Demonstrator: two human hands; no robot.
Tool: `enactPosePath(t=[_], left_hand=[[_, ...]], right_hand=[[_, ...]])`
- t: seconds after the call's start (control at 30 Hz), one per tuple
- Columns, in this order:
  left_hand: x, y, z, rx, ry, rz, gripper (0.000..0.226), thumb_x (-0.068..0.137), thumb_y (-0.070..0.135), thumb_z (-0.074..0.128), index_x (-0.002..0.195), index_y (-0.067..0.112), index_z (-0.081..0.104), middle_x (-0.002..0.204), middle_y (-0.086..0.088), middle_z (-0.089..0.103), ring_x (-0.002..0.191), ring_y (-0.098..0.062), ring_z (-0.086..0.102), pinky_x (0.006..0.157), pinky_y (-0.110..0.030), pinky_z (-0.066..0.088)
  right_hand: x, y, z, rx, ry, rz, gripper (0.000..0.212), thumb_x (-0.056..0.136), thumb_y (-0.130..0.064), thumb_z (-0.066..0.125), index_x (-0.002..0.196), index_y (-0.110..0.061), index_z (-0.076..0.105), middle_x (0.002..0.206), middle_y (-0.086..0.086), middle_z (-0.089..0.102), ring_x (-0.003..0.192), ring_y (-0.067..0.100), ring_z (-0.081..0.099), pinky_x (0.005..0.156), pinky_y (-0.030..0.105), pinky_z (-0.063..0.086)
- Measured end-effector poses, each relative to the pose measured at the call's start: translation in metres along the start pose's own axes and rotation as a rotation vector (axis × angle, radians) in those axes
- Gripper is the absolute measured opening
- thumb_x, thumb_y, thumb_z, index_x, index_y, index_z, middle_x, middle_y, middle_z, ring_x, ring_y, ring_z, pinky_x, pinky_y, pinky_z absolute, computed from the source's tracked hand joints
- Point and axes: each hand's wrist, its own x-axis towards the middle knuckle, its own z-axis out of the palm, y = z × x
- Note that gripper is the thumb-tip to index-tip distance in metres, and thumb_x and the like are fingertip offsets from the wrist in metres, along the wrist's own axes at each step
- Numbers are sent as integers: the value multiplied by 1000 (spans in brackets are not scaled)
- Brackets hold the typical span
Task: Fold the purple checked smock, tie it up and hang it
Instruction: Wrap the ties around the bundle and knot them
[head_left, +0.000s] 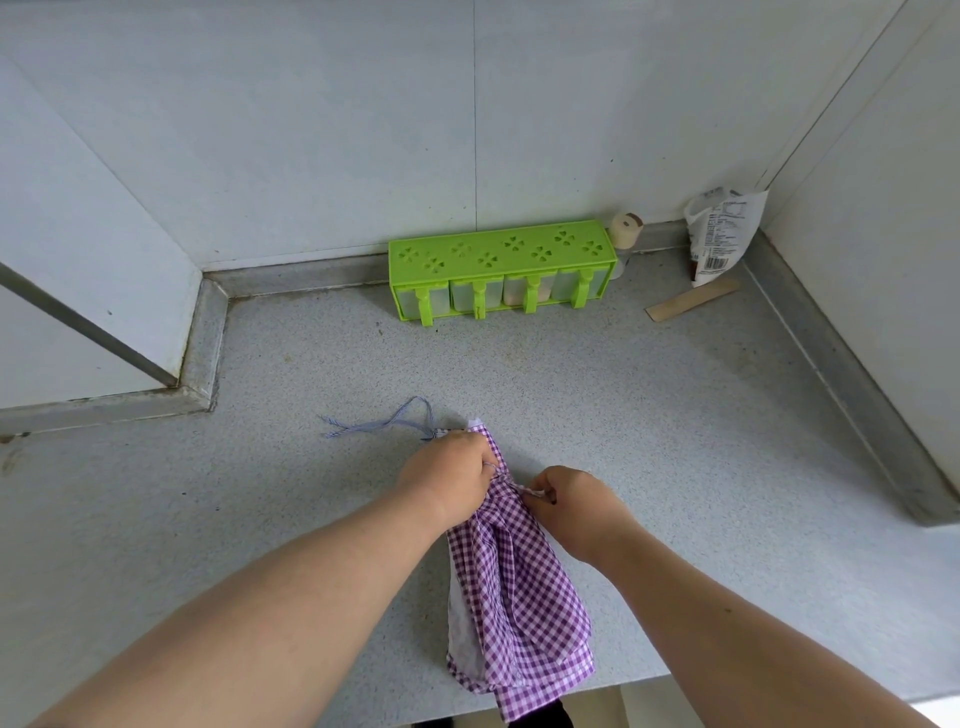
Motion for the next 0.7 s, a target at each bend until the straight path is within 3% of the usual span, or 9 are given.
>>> enactPosePath(t=[0.13, 0.2, 0.3, 0.37, 0.47, 0.7], left_hand=[[2, 3, 4, -8, 19, -19, 14, 106, 24, 57, 99, 23, 69, 103, 6, 69, 81, -10, 65, 80, -36, 60], [0, 3, 5, -9, 56, 13, 8, 104, 27, 60, 103, 23, 67, 112, 6, 64, 93, -9, 62, 88, -33, 58], [-9, -5, 2, 131, 105, 248, 22, 98, 41, 59, 116, 28, 58, 122, 9, 54, 117, -13, 48, 108, -35, 43], [-17, -7, -5, 260, 25, 435, 25, 97, 47, 54, 116, 31, 58, 121, 13, 51, 119, -15, 43, 113, -38, 34], [-28, -9, -10, 429, -142, 549, 31, 98, 50, 49, 115, 30, 66, 115, 10, 54, 114, -17, 44, 112, -44, 33], [-45, -28, -7, 532, -244, 523, 42, 97, 42, 48, 135, 26, 58, 125, 4, 52, 119, -19, 43, 116, -44, 33]], right_hand=[[0, -2, -1, -53, -8, -3, 19, 102, -42, 58, 105, -26, 68, 88, -10, 67, 77, 9, 62, 60, 22, 42], [-2, -3, -1, -79, 31, -29, 12, 101, -36, 57, 106, -28, 64, 95, -10, 64, 82, 9, 62, 64, 21, 44], [-11, -1, 1, -130, 142, -240, 24, 95, -34, 59, 118, -34, 54, 118, -11, 51, 104, 11, 59, 88, 25, 49], [-16, -2, -1, -222, 145, -393, 32, 94, -41, 58, 126, -35, 51, 128, -11, 46, 115, 13, 50, 102, 30, 44], [-19, -10, -4, -439, 64, -491, 38, 99, -48, 50, 134, -34, 52, 141, -7, 44, 124, 19, 48, 113, 39, 39], [-10, -14, 3, -511, 42, -463, 30, 106, -35, 46, 133, -35, 60, 130, -9, 51, 110, 17, 59, 100, 36, 51]])
